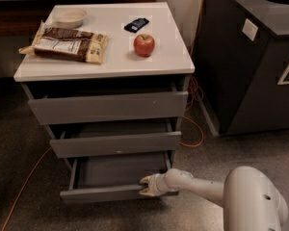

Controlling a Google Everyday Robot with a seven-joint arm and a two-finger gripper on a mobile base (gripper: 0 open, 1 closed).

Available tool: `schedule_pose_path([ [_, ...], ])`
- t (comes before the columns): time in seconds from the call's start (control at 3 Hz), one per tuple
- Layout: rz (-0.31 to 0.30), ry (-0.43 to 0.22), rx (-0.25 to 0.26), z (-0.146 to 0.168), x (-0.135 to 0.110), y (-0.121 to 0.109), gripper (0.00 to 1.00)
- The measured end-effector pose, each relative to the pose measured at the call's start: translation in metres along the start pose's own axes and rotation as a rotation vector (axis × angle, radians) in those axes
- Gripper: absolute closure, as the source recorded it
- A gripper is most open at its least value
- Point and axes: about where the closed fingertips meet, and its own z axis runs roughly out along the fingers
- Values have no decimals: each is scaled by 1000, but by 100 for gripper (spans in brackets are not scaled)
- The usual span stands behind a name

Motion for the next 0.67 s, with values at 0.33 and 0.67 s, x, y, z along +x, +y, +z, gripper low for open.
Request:
schedule_pose_path([
  [0.33, 5, 8, -14, -9, -12, 16, 3],
  [0.67, 2, 27, -52, -37, -60, 36, 0],
])
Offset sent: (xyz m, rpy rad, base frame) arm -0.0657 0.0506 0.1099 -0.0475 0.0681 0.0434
